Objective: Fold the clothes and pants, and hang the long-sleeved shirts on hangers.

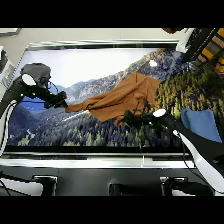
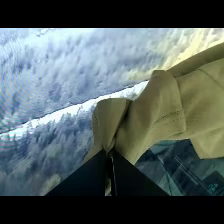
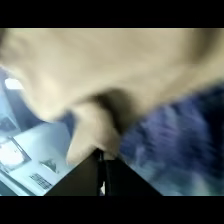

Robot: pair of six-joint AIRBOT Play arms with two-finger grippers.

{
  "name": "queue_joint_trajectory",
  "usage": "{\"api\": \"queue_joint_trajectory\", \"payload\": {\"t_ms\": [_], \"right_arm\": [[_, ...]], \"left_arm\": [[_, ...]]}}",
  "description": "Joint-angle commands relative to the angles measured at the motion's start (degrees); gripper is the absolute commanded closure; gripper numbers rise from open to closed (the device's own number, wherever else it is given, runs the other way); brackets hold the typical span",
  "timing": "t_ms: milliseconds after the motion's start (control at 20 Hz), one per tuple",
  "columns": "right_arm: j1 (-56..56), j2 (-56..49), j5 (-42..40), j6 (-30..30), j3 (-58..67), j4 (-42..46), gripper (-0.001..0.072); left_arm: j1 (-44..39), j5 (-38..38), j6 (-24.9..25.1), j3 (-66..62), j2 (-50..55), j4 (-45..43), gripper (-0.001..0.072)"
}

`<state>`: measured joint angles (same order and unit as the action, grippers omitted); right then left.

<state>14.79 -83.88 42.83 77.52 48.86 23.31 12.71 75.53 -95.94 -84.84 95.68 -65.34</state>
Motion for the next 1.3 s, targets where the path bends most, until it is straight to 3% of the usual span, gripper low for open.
{"api": "queue_joint_trajectory", "payload": {"t_ms": [0,150,350,500,750,900,1050,1250], "right_arm": [[-2.4,4.9,2.1,-1.7,7.6,1.0,0.0683],[-6.5,12.4,10.6,3.6,21.9,14.5,0.0683],[-8.2,23.8,21.4,14.5,42.2,42.1,0.0683],[-8.2,31.7,25.7,16.3,52.5,52.5,0.0683],[-8.2,40.7,25.7,19.4,56.3,54.0,0.0683],[-8.2,41.1,25.6,20.0,56.3,54.0,0.0682],[-8.2,37.0,25.7,20.0,56.3,55.1,0.0682],[-8.2,23.5,27.1,23.9,56.2,54.9,0.0682]], "left_arm": [[2.5,0.1,2.6,-2.4,-3.6,4.8,0.0690],[7.2,-0.4,2.5,-8.5,-11.3,8.9,0.0690],[13.5,-1.3,0.9,-17.2,-26.2,9.4,0.0690],[18.2,-5.0,-1.7,-19.1,-38.1,9.4,0.0690],[25.1,-9.8,-2.7,-19.1,-53.2,6.3,0.0690],[27.2,-10.6,-2.7,-19.1,-56.3,2.0,0.0690],[27.2,-9.9,-1.5,-18.9,-53.8,3.9,0.0690],[24.5,-9.1,6.8,-15.6,-43.6,11.1,0.0690]]}}
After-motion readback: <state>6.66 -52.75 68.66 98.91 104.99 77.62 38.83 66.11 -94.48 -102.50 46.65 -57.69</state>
